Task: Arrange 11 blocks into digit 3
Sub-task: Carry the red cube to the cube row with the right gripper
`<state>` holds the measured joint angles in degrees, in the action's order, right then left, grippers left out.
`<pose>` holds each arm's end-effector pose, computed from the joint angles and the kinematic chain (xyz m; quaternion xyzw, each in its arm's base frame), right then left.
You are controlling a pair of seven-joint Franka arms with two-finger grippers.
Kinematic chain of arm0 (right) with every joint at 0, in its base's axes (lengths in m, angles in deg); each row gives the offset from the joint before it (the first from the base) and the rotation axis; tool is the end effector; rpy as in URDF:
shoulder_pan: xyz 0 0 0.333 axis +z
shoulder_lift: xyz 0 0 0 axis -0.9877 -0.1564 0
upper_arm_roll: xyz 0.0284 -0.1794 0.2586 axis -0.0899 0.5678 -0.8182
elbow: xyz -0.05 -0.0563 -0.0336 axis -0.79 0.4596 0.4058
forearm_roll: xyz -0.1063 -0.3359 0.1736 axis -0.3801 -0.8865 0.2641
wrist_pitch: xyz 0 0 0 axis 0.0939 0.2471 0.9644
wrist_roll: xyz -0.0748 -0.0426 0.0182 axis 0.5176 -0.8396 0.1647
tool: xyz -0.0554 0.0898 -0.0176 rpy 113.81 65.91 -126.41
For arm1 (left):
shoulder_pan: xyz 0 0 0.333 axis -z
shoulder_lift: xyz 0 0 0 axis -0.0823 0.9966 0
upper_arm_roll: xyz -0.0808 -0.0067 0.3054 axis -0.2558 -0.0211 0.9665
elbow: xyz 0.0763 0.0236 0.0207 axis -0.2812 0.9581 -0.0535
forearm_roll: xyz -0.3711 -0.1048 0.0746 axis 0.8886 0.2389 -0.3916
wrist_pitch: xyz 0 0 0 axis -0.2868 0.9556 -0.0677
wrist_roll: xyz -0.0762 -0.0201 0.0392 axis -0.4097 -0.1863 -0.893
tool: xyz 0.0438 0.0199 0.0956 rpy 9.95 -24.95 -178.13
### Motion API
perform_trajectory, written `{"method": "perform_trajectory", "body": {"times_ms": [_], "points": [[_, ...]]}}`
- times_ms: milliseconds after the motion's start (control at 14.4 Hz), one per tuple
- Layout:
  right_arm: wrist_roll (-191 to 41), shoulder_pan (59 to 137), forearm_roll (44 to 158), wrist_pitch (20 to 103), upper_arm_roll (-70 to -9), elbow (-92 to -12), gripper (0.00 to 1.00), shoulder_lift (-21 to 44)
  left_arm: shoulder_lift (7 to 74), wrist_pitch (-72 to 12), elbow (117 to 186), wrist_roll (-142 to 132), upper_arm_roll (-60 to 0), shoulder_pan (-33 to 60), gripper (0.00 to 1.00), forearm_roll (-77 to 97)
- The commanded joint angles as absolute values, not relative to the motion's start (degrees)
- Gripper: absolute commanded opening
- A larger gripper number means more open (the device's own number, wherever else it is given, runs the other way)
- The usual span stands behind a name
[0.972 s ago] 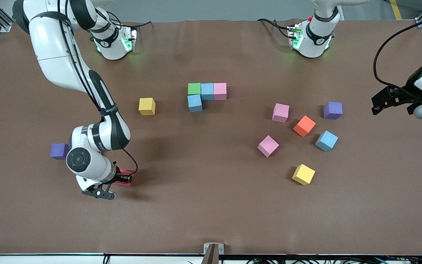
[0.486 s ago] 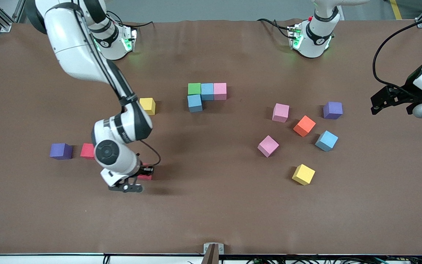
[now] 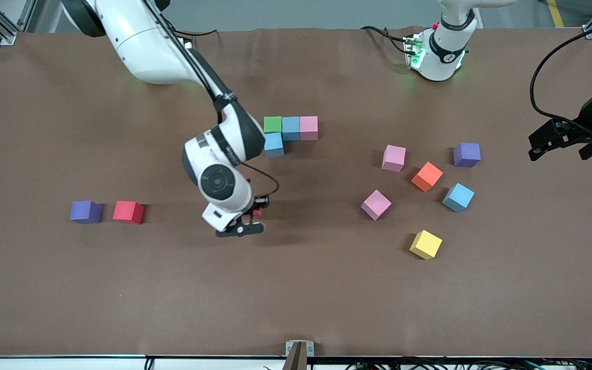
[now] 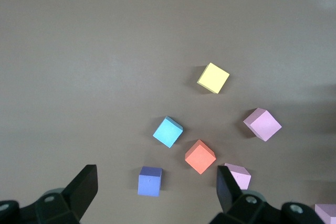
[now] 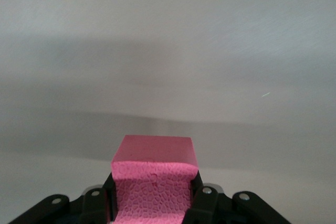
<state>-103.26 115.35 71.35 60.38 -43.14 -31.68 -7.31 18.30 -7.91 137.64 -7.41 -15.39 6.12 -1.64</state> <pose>0.6012 0.3983 0.2688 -0.9959 -0.0557 0.0711 0.0104 0.5802 -0.0428 0.6371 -0.9985 0.0045 -0.0523 0.0162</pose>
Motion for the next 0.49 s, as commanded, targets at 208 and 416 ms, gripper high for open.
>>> {"method": "perform_trajectory", "body": {"times_ms": [208, 416], "points": [[-108.7, 120.9, 72.1, 61.4, -42.7, -40.4, 0.48, -2.6, 18.1, -7.3, 137.0, -7.5, -15.3, 6.1, 1.00, -1.6], [-108.9, 122.0, 72.5, 68.8, -42.8, -50.7, 0.47, 3.2, 18.3, -7.3, 137.3, -7.5, -15.3, 6.1, 1.00, -1.6]]}}
